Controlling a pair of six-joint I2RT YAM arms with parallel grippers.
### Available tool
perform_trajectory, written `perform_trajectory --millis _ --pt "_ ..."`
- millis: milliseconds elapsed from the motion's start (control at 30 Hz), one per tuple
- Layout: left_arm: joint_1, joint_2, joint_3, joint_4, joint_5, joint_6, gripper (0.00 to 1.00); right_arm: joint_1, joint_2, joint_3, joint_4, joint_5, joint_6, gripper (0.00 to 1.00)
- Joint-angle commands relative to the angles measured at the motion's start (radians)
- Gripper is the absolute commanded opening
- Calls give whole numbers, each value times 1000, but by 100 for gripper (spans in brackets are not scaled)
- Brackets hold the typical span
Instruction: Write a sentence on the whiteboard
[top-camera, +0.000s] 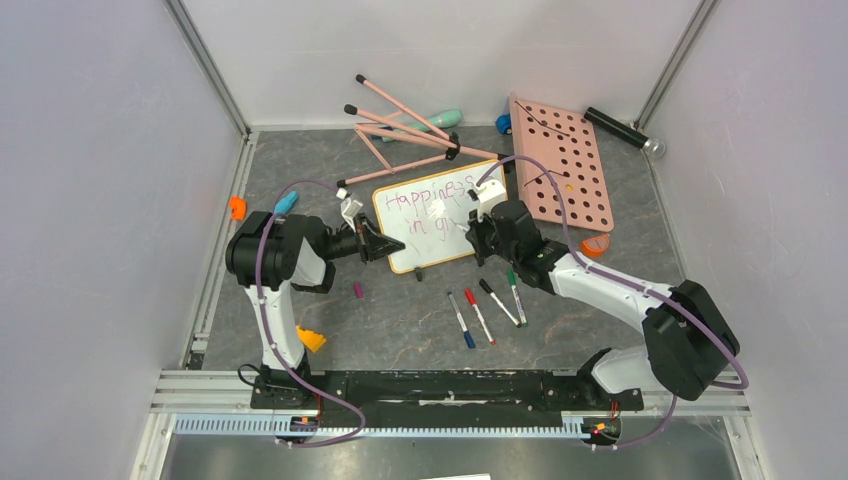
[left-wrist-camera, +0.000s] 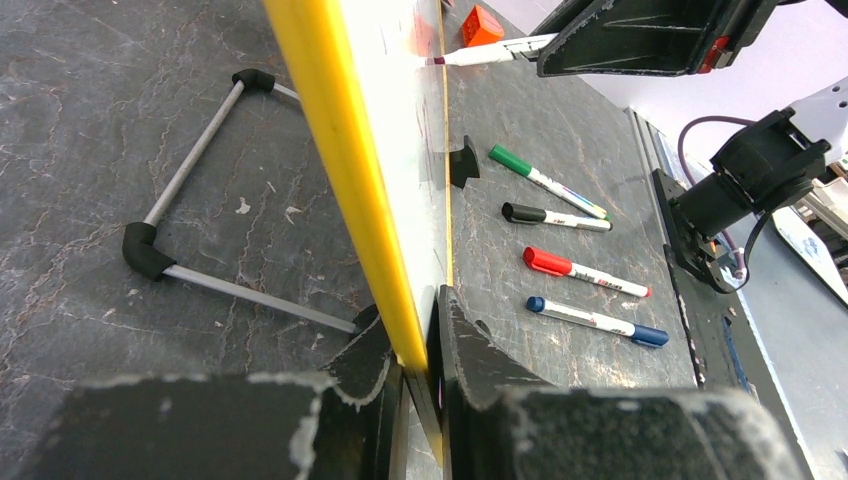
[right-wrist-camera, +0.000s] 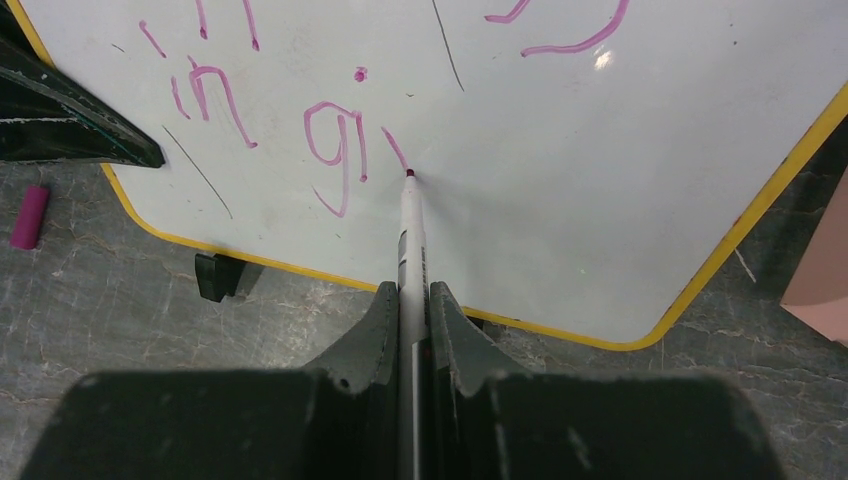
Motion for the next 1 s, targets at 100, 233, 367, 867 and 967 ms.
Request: perform_trajectory --millis 100,233,367,867,967 --pt "14 45 -2 40 -60 190 3 -24 8 71 -14 46 -9 0" --pt "14 44 -2 40 -60 190 3 -25 14 87 -14 38 -8 0" --pt "14 46 -3 40 -60 190 3 -26 16 91 -14 33 -7 0" --pt "15 44 -2 40 -62 189 3 -26 -62 86 -26 4 -22 0" --pt "15 45 -2 40 -60 190 3 -28 -54 93 -25 12 -27 0"
